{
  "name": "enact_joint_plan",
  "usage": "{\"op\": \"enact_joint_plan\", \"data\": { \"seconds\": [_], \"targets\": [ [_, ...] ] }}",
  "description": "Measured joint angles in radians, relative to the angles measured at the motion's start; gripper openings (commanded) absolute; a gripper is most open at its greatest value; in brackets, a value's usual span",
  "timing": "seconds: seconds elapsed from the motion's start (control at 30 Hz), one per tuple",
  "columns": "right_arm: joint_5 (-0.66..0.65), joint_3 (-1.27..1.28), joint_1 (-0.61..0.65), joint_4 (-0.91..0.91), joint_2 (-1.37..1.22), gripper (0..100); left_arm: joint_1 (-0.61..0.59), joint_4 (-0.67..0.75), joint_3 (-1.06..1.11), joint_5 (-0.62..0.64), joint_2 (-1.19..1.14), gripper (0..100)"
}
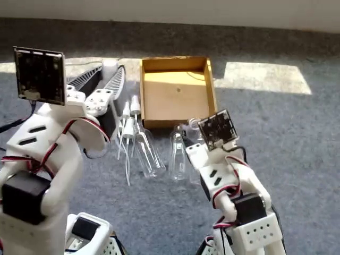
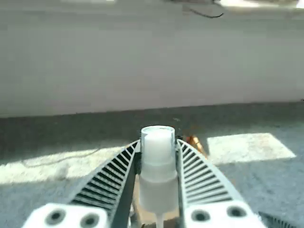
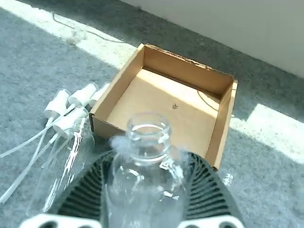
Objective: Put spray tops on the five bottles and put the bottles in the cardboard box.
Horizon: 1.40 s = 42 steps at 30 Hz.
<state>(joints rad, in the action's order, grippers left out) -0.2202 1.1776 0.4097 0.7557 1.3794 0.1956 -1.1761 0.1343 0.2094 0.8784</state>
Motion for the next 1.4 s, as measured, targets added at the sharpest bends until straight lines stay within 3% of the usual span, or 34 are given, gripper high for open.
{"op": "enact_joint_plan", "data": {
  "seconds": [0.23,0.33,0.6,0.93,1.4],
  "targets": [
    [0.000,0.269,0.054,-0.032,0.391,0.4,0.176,0.382,0.040,0.000,-0.038,1],
    [0.000,0.310,0.058,-0.038,0.431,0.4,0.236,0.485,0.048,0.000,-0.095,1],
    [0.000,0.321,0.058,-0.038,0.445,0.4,0.350,0.514,0.049,0.000,-0.221,1],
    [0.000,0.321,0.058,-0.038,0.445,0.4,0.351,0.514,0.167,0.000,-0.233,1],
    [0.000,0.321,0.061,-0.038,0.445,0.4,0.354,0.517,0.350,0.095,-0.235,1]
  ]
}}
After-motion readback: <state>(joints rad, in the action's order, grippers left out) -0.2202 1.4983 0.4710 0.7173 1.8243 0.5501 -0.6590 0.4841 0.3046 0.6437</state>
